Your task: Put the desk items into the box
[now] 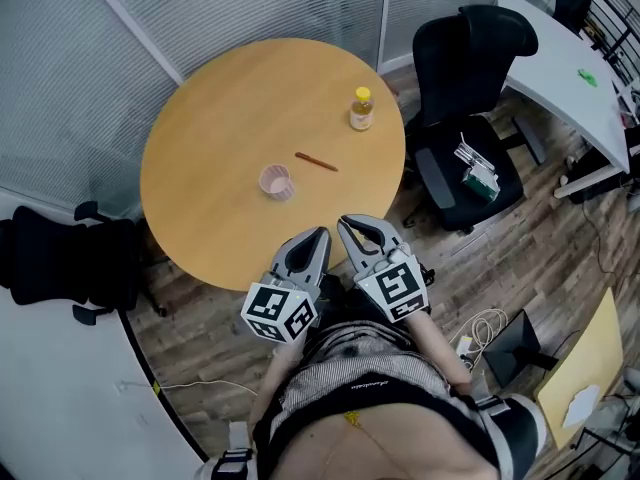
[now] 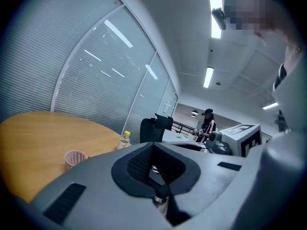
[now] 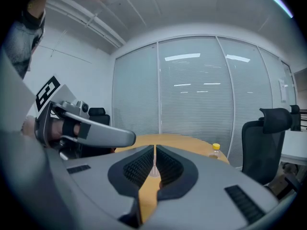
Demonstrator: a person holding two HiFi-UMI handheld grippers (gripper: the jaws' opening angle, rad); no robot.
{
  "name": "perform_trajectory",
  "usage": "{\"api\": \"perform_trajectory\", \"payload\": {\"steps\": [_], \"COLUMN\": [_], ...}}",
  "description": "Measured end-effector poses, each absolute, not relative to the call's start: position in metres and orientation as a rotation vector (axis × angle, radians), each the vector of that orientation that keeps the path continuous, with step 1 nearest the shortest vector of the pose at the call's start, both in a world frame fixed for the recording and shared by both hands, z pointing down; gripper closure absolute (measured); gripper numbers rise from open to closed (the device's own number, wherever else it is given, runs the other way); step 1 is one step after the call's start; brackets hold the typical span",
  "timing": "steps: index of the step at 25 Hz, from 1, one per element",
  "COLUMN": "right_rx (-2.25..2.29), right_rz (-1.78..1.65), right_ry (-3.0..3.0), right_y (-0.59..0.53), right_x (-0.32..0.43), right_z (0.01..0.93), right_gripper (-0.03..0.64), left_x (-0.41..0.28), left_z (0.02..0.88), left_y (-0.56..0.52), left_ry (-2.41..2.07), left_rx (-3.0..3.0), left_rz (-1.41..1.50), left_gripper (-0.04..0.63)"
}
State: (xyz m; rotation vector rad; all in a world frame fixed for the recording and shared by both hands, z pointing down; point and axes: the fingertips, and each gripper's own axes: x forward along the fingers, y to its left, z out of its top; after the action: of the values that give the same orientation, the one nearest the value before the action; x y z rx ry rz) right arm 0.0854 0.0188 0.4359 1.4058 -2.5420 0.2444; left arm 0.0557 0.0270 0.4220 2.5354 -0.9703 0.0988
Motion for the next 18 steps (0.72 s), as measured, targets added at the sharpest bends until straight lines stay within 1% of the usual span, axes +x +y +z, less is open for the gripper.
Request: {"api": "perform_trajectory", "payload": {"steps": [10, 18], "right_rx": [1.410, 1.394], "right_rz": [0.229, 0.225], "right_ry": [-2.531, -2.524], "right_y": [-0.021, -0.052], "right_x": [0.079, 0.062], "right_z": [0.433, 0.438], "right_gripper": [0.588, 0.588], "left_x": [0.047, 0.027], "left_z": [0.420, 0.429], "left_y": [-0.020, -0.045], "left_ry": [-0.960, -0.980], "left_rx": [2.548, 2.536], "left_rz": [0.085, 0.120], "left_gripper": [0.577, 0.577]}}
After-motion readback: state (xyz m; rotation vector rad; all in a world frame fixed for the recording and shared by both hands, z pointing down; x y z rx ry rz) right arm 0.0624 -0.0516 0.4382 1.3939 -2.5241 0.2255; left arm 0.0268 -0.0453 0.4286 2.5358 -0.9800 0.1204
